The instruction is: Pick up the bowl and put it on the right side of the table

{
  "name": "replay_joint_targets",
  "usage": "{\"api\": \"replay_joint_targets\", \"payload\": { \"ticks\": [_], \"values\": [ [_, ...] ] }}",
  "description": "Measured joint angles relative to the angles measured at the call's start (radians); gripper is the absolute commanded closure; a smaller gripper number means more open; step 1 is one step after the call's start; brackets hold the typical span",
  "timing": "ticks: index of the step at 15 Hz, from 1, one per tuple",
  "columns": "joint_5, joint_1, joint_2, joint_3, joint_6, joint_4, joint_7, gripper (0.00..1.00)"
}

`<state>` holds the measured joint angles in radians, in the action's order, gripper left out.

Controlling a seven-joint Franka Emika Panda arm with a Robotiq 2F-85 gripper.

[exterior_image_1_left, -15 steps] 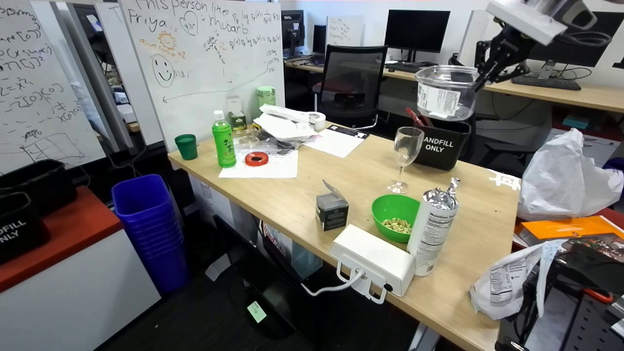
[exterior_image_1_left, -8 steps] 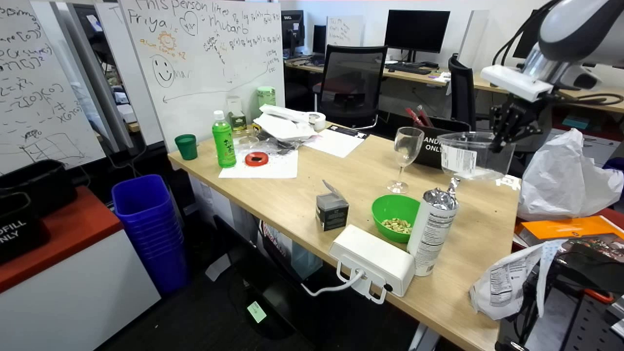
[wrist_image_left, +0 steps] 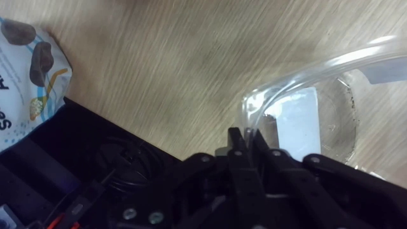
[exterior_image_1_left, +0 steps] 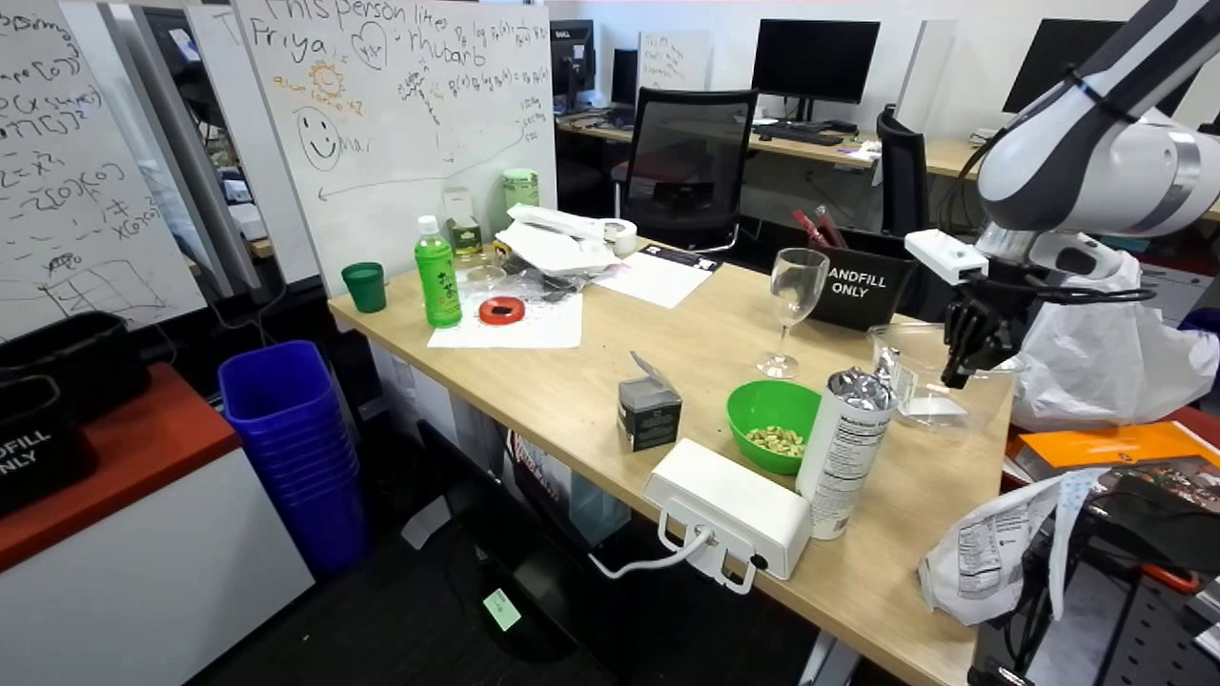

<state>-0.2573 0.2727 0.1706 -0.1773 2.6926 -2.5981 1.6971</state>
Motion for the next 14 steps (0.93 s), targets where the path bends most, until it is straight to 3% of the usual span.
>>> {"api": "replay_joint_targets", "payload": {
  "ticks": [1,2,3,5,7,14],
  "values": [
    [-0.019,-0.009,0.008,-0.001,0.001,0.01,0.016,0.98],
    [-0.034,-0.018,0.012,-0.001,0.001,0.019,0.031,0.9],
    [-0.048,-0.025,0.014,-0.001,0.001,0.027,0.042,0.65],
    [-0.061,-0.039,0.019,-0.001,0.001,0.039,0.054,0.6],
    [-0.048,-0.058,0.019,-0.005,0.001,0.056,0.072,0.47],
    [0.246,-0.136,-0.077,-0.083,0.01,0.131,0.288,0.0]
  ]
}}
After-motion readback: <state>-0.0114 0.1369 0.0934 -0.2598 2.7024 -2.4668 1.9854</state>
